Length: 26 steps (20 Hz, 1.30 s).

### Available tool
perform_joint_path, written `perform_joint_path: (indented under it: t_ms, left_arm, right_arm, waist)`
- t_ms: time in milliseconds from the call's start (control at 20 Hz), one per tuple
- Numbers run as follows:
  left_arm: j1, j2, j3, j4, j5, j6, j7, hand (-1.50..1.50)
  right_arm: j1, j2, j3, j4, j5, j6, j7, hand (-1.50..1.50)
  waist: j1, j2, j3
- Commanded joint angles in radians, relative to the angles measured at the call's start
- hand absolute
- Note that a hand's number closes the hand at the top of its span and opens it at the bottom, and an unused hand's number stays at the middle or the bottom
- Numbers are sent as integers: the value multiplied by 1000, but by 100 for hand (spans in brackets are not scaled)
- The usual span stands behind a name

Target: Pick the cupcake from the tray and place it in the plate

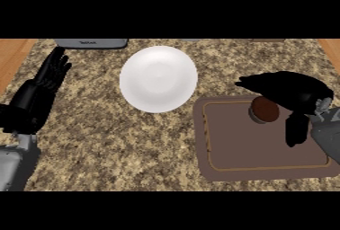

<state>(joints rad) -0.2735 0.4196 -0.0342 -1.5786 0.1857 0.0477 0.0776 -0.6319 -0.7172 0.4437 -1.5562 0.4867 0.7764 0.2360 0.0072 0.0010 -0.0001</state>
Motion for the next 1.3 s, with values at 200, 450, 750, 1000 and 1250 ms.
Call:
perform_joint_path:
  t_ms: [200,450,750,1000,1250]
  left_arm:
    - [-12,-18,32,5,-14,-35,9,0]
    - [-68,-64,21,4,-63,1,73,0]
    - [-12,-98,8,-10,-100,-11,15,0]
    - [39,-67,75,-90,-55,-76,55,0]
    - [-34,-74,90,4,-78,-79,50,0]
  right_arm:
    - [-5,-12,-23,164,177,-18,-119,-150]
    - [45,93,2,212,280,-66,-119,-150]
    - [16,133,29,406,389,-139,-256,-150]
    - [-11,151,-23,449,459,-101,-280,-150]
    - [30,191,-46,487,480,-219,-357,150]
  waist:
    - [0,0,0]
    - [-5,0,0]
    - [1,2,0]
    - [3,0,0]
    - [-4,1,0]
